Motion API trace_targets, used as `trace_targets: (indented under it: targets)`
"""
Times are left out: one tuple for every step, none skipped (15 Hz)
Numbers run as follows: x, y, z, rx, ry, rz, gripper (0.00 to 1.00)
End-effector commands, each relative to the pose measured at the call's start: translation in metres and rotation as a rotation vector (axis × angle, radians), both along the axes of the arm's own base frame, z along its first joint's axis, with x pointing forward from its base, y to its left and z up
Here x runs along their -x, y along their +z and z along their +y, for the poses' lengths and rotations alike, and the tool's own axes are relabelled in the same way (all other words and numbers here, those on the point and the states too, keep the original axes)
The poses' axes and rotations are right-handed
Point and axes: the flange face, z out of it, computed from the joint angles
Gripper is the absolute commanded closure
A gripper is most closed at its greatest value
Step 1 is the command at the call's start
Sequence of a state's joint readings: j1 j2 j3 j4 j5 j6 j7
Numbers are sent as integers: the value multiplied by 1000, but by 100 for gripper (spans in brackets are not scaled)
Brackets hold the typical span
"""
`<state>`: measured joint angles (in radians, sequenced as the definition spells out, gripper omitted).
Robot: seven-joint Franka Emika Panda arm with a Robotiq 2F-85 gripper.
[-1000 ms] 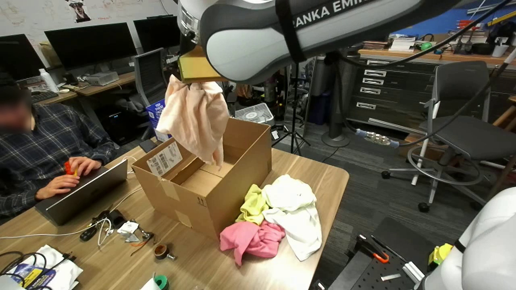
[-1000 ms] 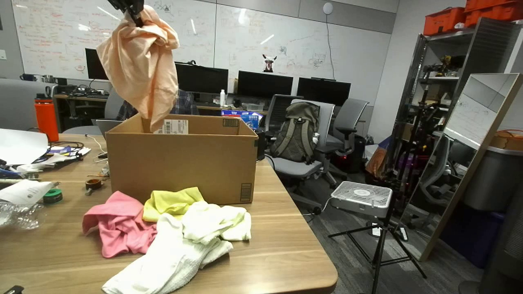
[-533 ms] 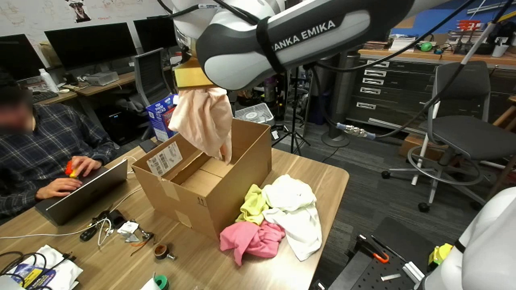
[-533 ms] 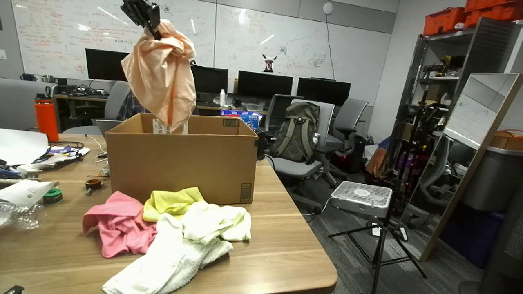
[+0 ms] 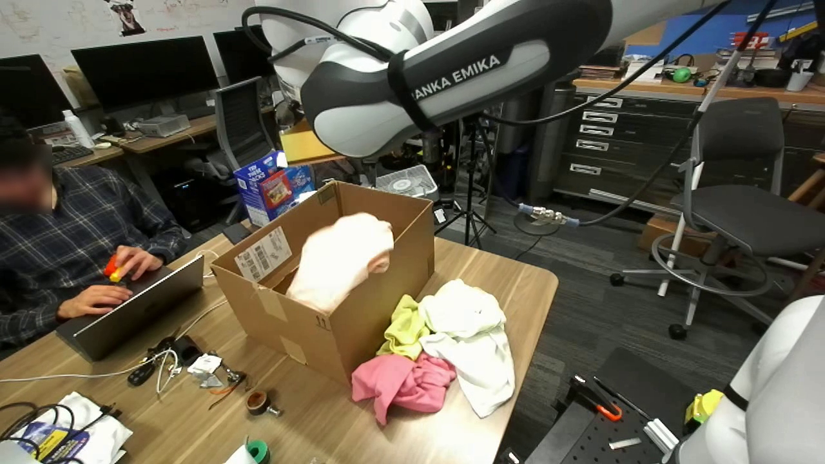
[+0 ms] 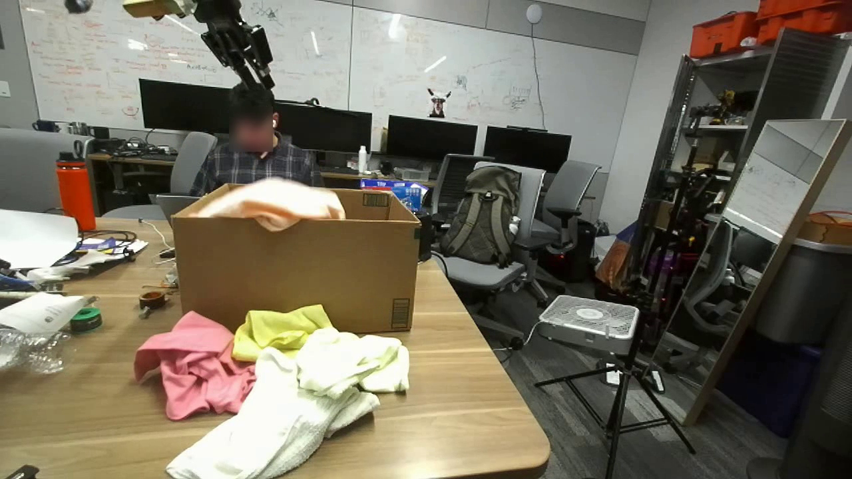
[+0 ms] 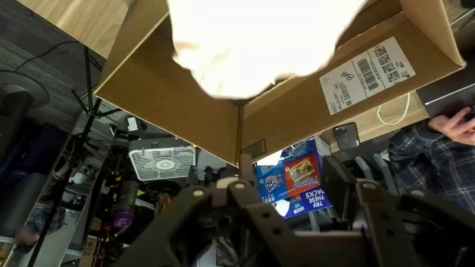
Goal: Pick up the clothes from the table and put them in the box
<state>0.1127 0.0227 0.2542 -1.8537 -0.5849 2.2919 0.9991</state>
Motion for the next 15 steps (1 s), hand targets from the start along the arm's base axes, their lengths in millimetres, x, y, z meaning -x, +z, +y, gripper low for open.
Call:
trace_targets:
  targets:
    - [-10, 7, -9, 35, 9, 35, 14]
    - [-9, 8, -16, 44, 8, 50, 8]
    - [-8, 8, -26, 56, 3, 67, 2]
    - [-8, 7, -36, 67, 0, 82, 0]
    - [-7, 7, -48, 80, -6, 97, 0]
    - [-6, 7, -61, 95, -12, 113, 0]
    - [-5, 7, -73, 106, -17, 137, 0]
    - [-4, 8, -85, 112, -27, 153, 0]
    - [-1, 9, -95, 123, -32, 173, 0]
    - [3, 9, -105, 137, -35, 196, 0]
    - [7, 9, -113, 144, -35, 217, 1]
    - [13, 8, -122, 157, -38, 249, 0]
    - [19, 7, -129, 172, -35, 281, 0]
    - [26, 5, -135, 188, -19, 318, 0]
    - [33, 3, -140, 205, 6, 349, 0]
